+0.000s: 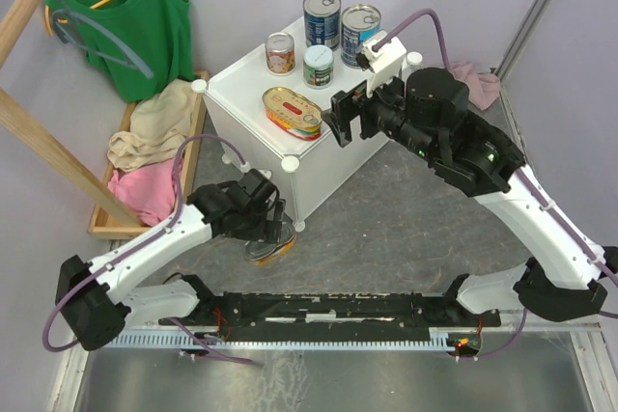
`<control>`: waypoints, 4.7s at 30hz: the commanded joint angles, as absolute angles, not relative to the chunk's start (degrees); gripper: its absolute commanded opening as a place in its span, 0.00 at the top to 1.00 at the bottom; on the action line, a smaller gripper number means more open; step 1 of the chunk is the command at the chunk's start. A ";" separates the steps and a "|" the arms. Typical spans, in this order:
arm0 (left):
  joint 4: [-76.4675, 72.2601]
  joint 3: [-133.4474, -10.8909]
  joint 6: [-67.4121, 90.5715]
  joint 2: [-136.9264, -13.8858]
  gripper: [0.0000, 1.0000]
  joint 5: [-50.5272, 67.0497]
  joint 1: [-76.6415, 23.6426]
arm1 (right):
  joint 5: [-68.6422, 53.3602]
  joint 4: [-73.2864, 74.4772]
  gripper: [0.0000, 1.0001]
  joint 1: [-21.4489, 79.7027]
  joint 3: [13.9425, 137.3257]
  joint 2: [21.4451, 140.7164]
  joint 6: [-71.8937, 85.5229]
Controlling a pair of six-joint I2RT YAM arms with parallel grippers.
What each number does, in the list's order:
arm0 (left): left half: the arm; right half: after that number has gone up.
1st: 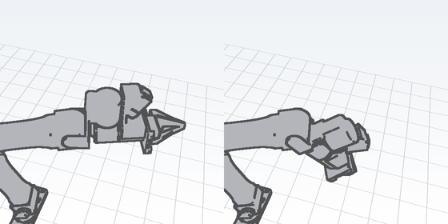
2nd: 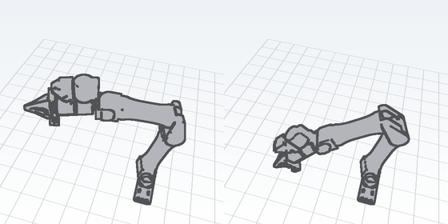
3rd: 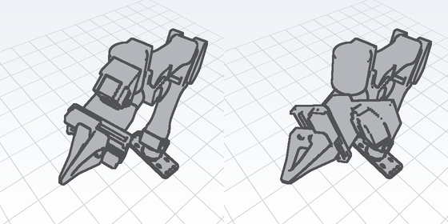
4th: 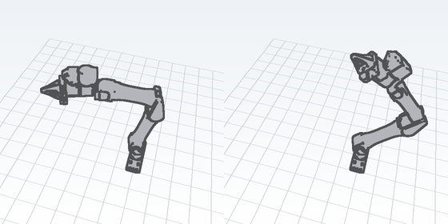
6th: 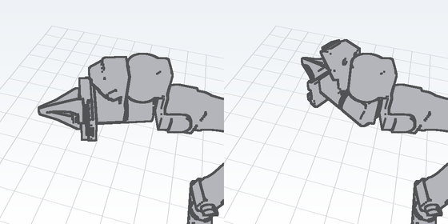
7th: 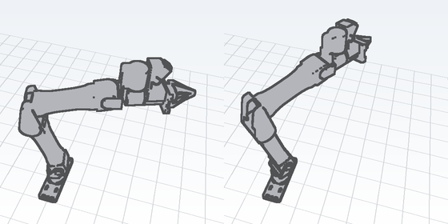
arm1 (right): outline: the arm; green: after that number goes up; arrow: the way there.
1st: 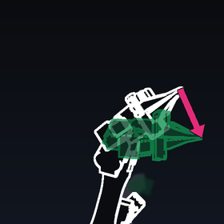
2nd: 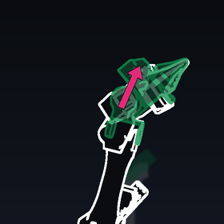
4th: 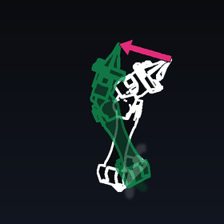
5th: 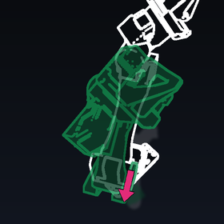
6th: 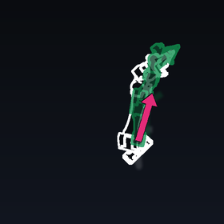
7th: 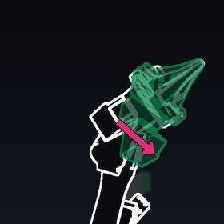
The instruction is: Place and organize the canned foods onto the counter
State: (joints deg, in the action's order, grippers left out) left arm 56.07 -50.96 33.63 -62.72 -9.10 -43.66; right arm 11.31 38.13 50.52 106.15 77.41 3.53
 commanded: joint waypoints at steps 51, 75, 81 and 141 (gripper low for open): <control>40.20 -54.76 12.06 -83.77 0.01 -5.28 -44.54 | 10.93 38.05 0.08 50.69 101.27 66.56 0.86; 38.94 -53.20 15.04 -91.28 0.07 -5.44 -45.08 | 10.37 36.90 0.08 50.71 100.43 66.11 0.87; 39.11 -53.40 17.01 -93.21 0.29 -4.03 -45.24 | 10.38 35.99 0.08 50.65 99.07 65.35 1.14; 51.05 -80.32 41.36 -54.52 0.97 -23.21 -45.52 | 11.97 35.33 0.10 50.68 91.29 59.93 4.58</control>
